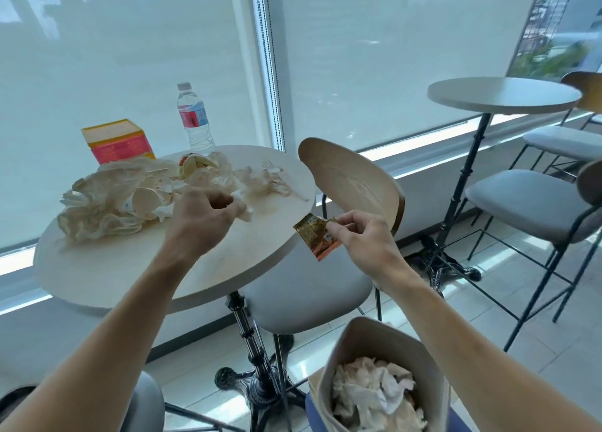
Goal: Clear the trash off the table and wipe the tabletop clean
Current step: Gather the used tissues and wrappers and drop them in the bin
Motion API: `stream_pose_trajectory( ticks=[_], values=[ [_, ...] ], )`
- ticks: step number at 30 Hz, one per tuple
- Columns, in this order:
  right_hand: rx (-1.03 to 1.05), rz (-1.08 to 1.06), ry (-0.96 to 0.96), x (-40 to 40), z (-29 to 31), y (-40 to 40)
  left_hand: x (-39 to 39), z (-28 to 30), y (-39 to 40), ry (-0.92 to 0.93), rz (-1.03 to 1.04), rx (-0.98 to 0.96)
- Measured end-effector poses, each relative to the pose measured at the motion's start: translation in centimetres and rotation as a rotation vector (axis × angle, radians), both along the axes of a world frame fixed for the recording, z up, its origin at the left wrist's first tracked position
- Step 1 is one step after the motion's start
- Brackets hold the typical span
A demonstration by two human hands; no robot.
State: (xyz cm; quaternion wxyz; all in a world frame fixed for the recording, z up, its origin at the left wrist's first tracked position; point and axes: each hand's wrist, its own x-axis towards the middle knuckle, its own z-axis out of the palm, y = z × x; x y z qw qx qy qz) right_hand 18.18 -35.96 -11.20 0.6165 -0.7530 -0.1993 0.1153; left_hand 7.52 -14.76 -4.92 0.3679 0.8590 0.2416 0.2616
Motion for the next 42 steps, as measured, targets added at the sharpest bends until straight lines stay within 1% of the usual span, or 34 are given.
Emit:
stream_pose_trajectory(
  ticks=[4,7,12,17,21,24,27,31,34,37,42],
  values=[
    [-0.027,-0.015,0.094,-0.9,-2.6,-2.1,-2.1,-0.2,-2.5,-0.089,-0.006,0.004],
    [-0.082,-0.051,0.126,-1.4,-5.1,-3.6,-3.3,-0.7,-3.8,-0.163,-0.005,-0.025],
    [-0.189,-0.078,0.18,-2.2,-9.3,-6.1,-4.9,-1.2,-5.8,-0.35,0.009,-0.089],
    [-0.344,-0.074,0.226,-2.4,-12.6,-8.0,-6.4,-0.4,-7.2,-0.55,-0.009,-0.129],
    [-0.468,-0.051,0.242,-2.8,-14.2,-9.0,-7.3,0.4,-8.8,-0.635,-0.045,-0.12],
    [-0.523,-0.062,0.224,-2.9,-14.6,-9.6,-8.0,0.8,-9.9,-0.665,-0.078,-0.072],
    [-0.537,-0.073,0.201,-2.9,-14.5,-9.9,-8.5,0.9,-10.8,-0.652,-0.085,-0.036],
    [-0.455,-0.034,0.199,-3.3,-13.5,-9.6,-9.0,1.0,-11.8,-0.657,-0.094,-0.005],
    [-0.389,0.049,0.209,-3.8,-12.4,-9.0,-9.7,0.7,-12.8,-0.661,-0.134,-0.01],
    [-0.317,0.153,0.219,-4.4,-11.1,-8.2,-10.2,-0.3,-14.5,-0.644,-0.227,-0.039],
    [-0.281,0.181,0.2,-4.0,-10.3,-7.8,-10.2,-2.5,-17.5,-0.546,-0.366,-0.093]
  ],
)
